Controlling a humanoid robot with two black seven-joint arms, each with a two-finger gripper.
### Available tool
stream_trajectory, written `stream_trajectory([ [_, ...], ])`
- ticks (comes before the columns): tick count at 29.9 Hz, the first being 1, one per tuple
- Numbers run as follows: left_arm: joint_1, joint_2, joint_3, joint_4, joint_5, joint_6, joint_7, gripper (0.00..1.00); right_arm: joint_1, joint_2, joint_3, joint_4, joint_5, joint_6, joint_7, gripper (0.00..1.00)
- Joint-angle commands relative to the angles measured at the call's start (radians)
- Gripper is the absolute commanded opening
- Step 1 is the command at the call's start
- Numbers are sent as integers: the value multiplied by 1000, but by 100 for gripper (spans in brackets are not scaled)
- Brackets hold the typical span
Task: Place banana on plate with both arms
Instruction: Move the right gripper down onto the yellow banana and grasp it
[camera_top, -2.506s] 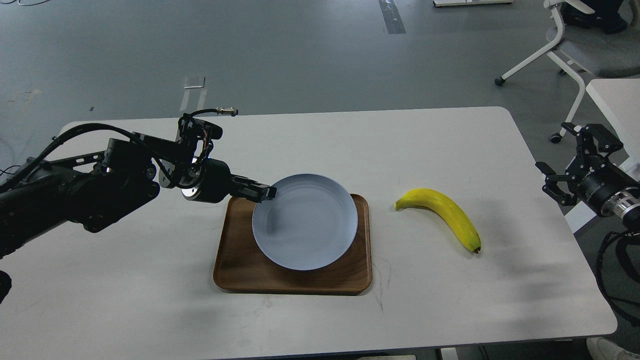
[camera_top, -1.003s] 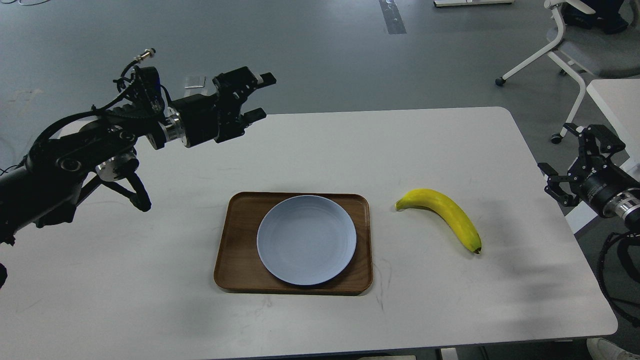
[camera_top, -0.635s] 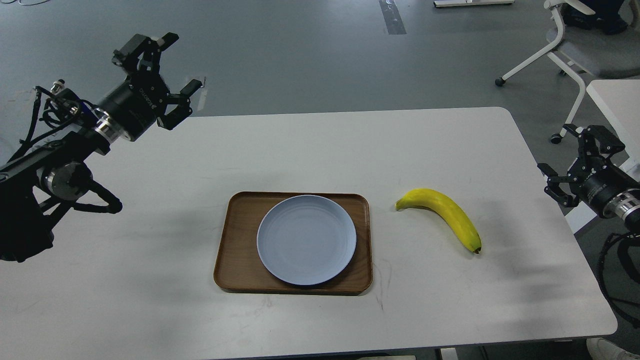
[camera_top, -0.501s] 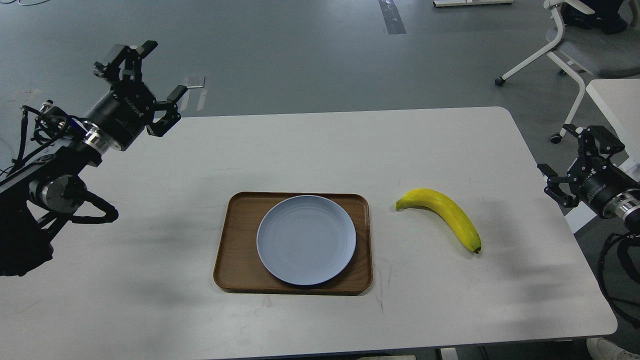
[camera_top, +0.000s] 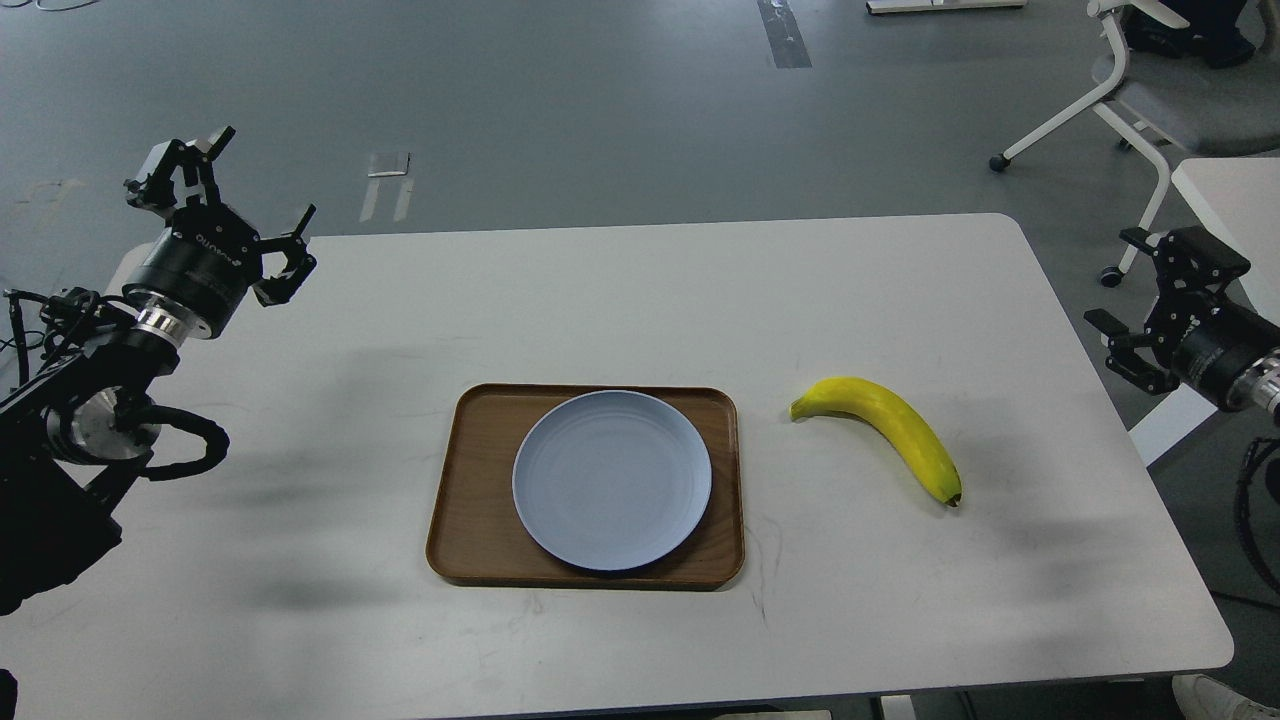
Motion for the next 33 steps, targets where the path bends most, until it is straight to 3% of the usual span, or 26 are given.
stream_trajectory([
  [1, -1, -7, 1, -1, 1, 0, 2, 100, 105, -22, 0, 15, -290, 0, 0, 100],
  [9, -8, -13, 4, -4, 3, 0, 3, 100, 285, -20, -3, 139, -854, 0, 0, 100],
  [13, -12, -10, 4, -4, 5, 0, 3, 100, 363, 35, -71, 159, -1125, 0, 0, 100],
  [21, -12, -9, 4, -4, 5, 0, 3, 100, 553, 156, -406, 202, -1302, 0, 0, 100],
  [33, -14, -6, 4, -8, 8, 0, 3, 100, 566, 276, -595, 177, -1324, 0, 0, 100],
])
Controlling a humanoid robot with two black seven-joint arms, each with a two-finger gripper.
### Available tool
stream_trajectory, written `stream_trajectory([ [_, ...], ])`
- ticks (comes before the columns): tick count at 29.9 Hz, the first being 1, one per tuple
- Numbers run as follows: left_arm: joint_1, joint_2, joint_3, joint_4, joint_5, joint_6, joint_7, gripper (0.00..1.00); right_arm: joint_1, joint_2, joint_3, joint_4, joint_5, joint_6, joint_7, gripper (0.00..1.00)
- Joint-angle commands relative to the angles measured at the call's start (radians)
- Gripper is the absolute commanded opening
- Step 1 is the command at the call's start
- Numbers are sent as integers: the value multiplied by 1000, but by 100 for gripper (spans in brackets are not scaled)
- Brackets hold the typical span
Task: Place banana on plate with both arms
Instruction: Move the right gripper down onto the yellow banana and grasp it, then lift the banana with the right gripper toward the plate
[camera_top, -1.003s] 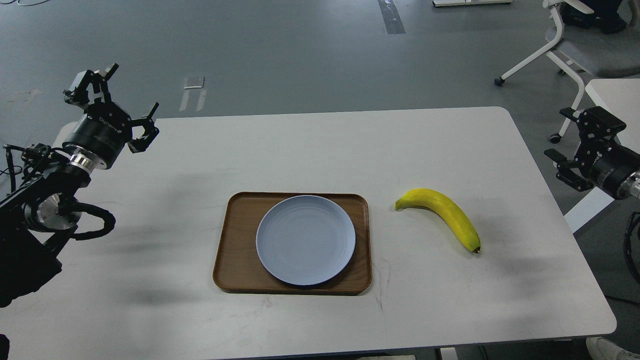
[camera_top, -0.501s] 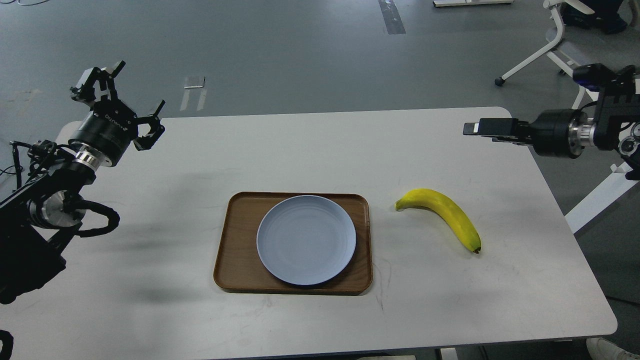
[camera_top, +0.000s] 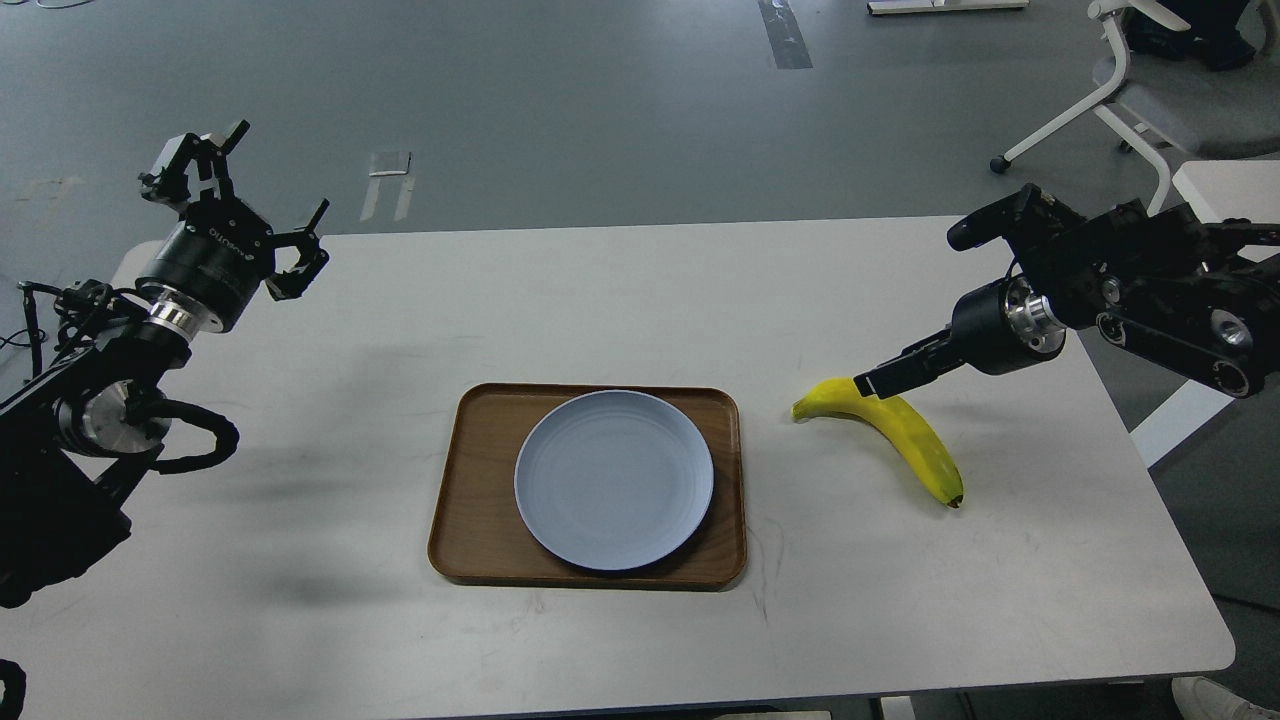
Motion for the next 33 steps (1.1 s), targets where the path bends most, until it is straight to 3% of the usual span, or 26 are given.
stream_trajectory([
  [1, 0, 3, 0, 0, 1, 0, 0, 100, -11, 22, -46, -14, 0, 0, 0, 100],
  [15, -2, 3, 0, 0, 1, 0, 0, 100, -49, 129, -124, -134, 1, -33, 0, 100],
  [21, -5, 5, 0, 0, 1, 0, 0, 100, -55, 145, -126, -133, 1, -33, 0, 89],
  [23, -5, 5, 0, 0, 1, 0, 0, 100, -55, 143, -127, -133, 1, -33, 0, 74],
  [25, -5, 6, 0, 0, -1, 0, 0, 100, -55, 143, -130, -135, 1, -33, 0, 49],
  [26, -5, 6, 0, 0, -1, 0, 0, 100, -55, 143, -141, -134, 1, -35, 0, 32],
  [33, -5, 8, 0, 0, -1, 0, 0, 100, -54, 142, -161, -133, 1, -35, 0, 13],
])
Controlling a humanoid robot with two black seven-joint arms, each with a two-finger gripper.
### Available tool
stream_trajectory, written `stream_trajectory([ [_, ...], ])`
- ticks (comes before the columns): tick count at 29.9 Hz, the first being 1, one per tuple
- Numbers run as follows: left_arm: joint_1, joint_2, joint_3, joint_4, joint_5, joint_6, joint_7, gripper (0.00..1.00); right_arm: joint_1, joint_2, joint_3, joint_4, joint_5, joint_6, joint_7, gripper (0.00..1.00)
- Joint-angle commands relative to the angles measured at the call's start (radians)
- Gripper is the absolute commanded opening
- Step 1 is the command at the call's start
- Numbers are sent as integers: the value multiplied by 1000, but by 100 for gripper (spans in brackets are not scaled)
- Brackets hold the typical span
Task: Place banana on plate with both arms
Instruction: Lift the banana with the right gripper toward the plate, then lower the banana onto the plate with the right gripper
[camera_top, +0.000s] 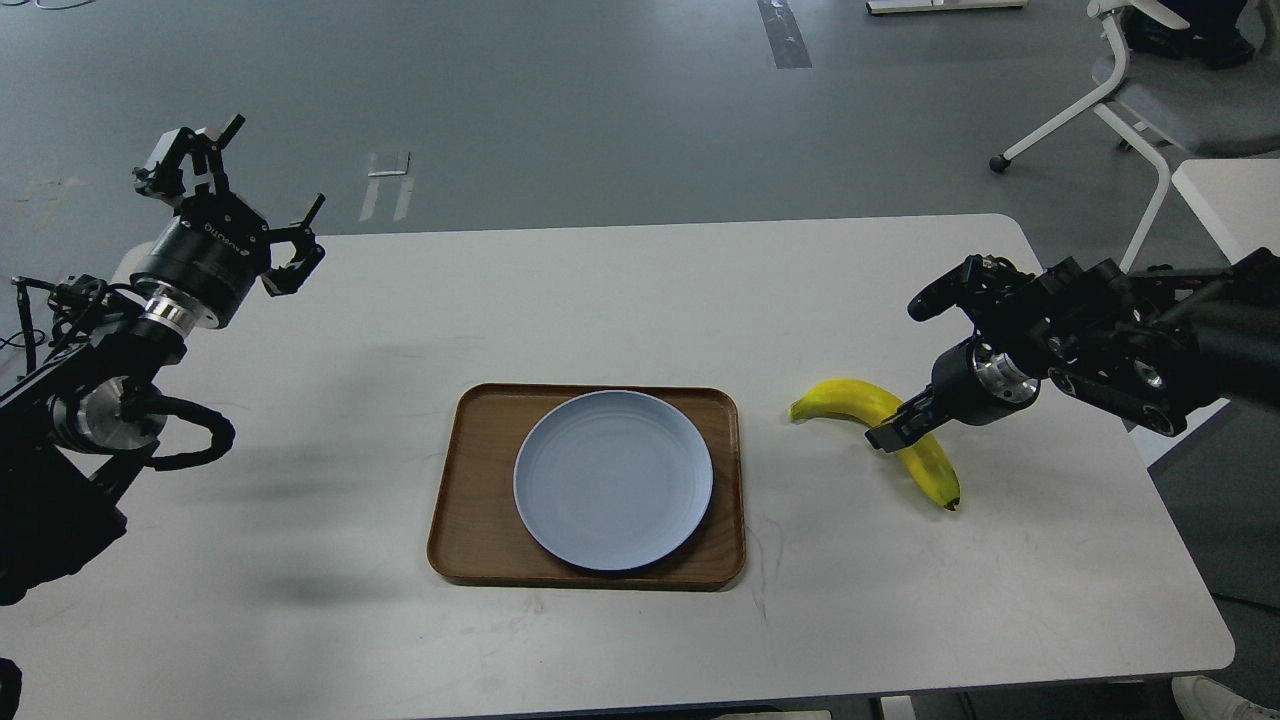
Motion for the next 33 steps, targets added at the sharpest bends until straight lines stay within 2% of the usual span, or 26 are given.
stream_trajectory([
  [1, -1, 2, -1, 0, 0, 0, 0, 100, 9, -5, -2, 4, 0, 0, 0, 8],
  [3, -3, 2, -1, 0, 0, 0, 0, 100, 24, -10, -2, 10, 0, 0, 0, 0],
  [14, -6, 1, -4, 0, 0, 0, 0, 100, 261, -17, 26, 134, 23, 0, 0, 0],
  [17, -5, 1, -4, 0, 0, 0, 0, 100, 296, 27, 26, 154, 28, 3, 0, 0],
  [23, -6, 1, -6, 0, 0, 0, 0, 100, 301, 194, 18, 145, 153, 14, 0, 0],
  [33, -6, 1, -4, 0, -2, 0, -2, 100, 261, 328, -25, 130, 238, 15, 0, 0],
])
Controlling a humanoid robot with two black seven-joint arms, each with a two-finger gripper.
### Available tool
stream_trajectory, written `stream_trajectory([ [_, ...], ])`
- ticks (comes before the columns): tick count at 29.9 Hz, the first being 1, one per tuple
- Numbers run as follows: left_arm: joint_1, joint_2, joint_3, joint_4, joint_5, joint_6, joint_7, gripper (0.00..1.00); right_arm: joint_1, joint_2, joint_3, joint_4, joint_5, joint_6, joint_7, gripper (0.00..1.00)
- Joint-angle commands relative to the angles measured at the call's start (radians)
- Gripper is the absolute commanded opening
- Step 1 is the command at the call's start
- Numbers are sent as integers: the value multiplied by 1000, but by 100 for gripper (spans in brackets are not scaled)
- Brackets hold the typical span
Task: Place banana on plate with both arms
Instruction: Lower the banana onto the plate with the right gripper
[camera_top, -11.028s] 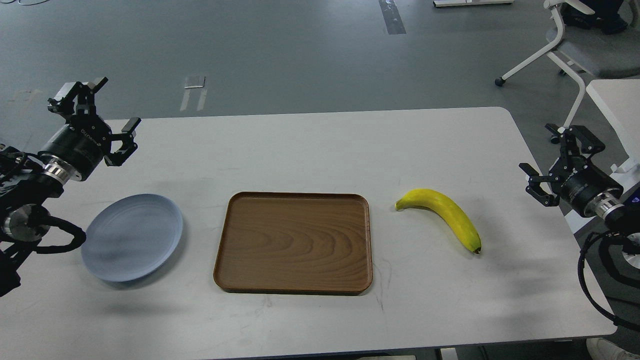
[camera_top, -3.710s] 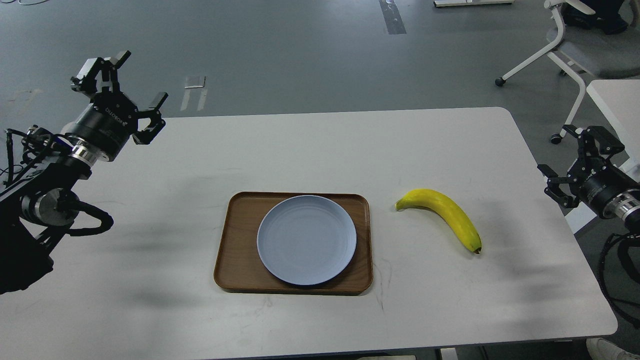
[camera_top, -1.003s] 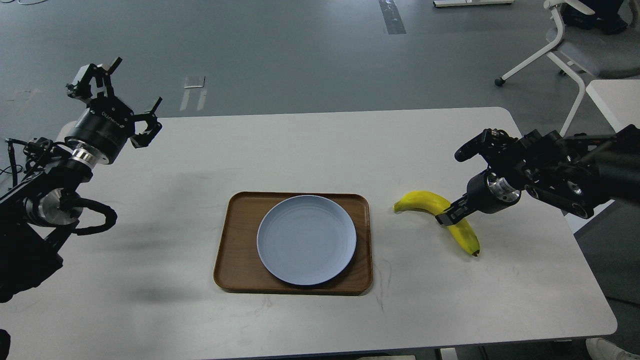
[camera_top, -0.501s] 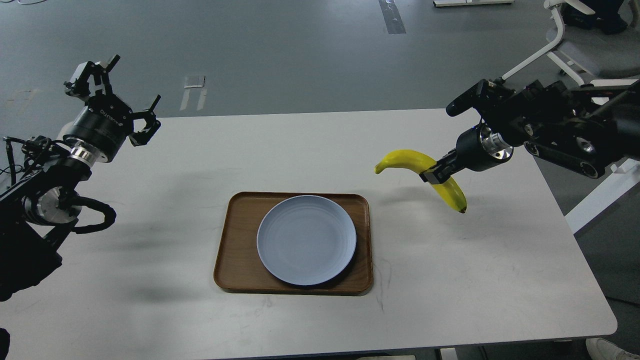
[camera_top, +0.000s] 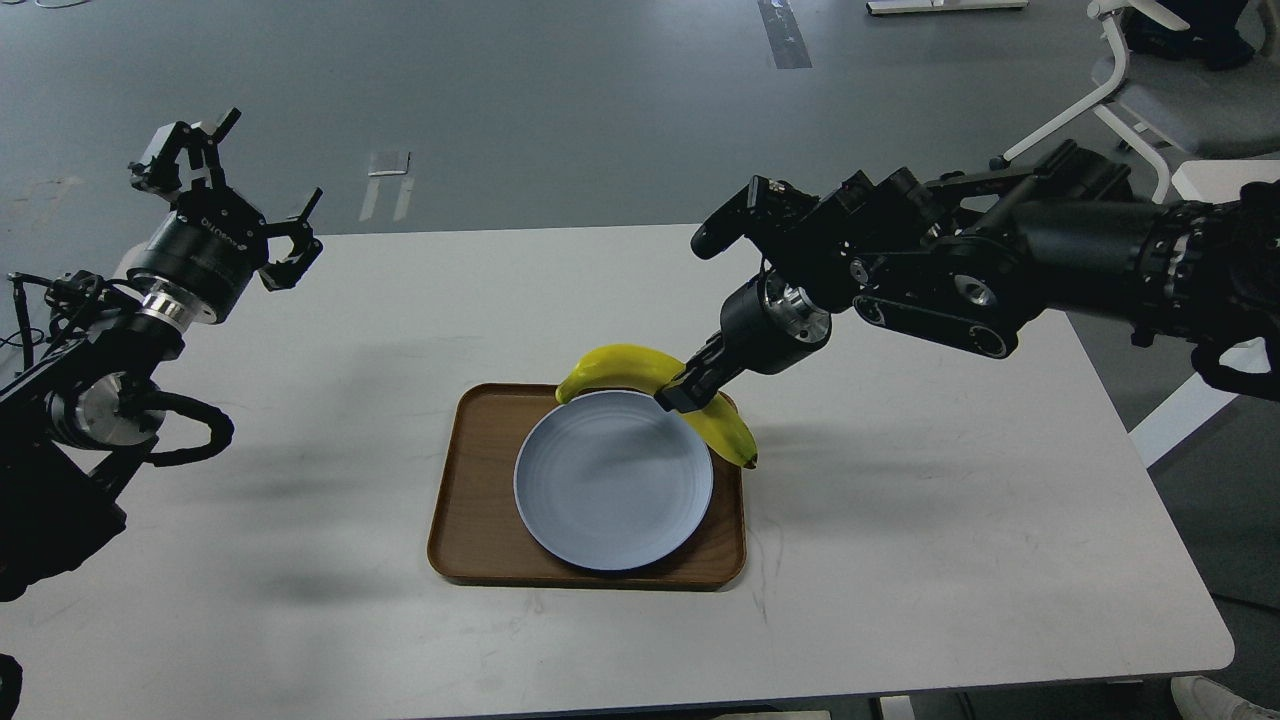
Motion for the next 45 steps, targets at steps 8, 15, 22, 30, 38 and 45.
stream_trajectory([
  [8, 0, 1, -1, 0, -4, 0, 0, 100, -48, 104, -13, -47, 16, -1, 0, 1],
  [15, -2, 1, -3, 0, -4, 0, 0, 100, -58, 112, -14, -89, 35, -1, 0, 7],
  [22, -2, 1, -3, 0, -5, 0, 0, 100, -75, 112, -36, -109, 65, -3, 0, 31],
  [30, -2, 1, -3, 0, -4, 0, 0, 100, -75, 112, -36, -109, 135, -3, 0, 75],
  [38, -2, 5, -3, 0, -5, 0, 2, 100, -74, 112, -24, -109, 137, -3, 0, 95],
  [45, -3, 17, -3, 0, -5, 0, 2, 100, -55, -14, 94, -110, 256, -3, 0, 99],
])
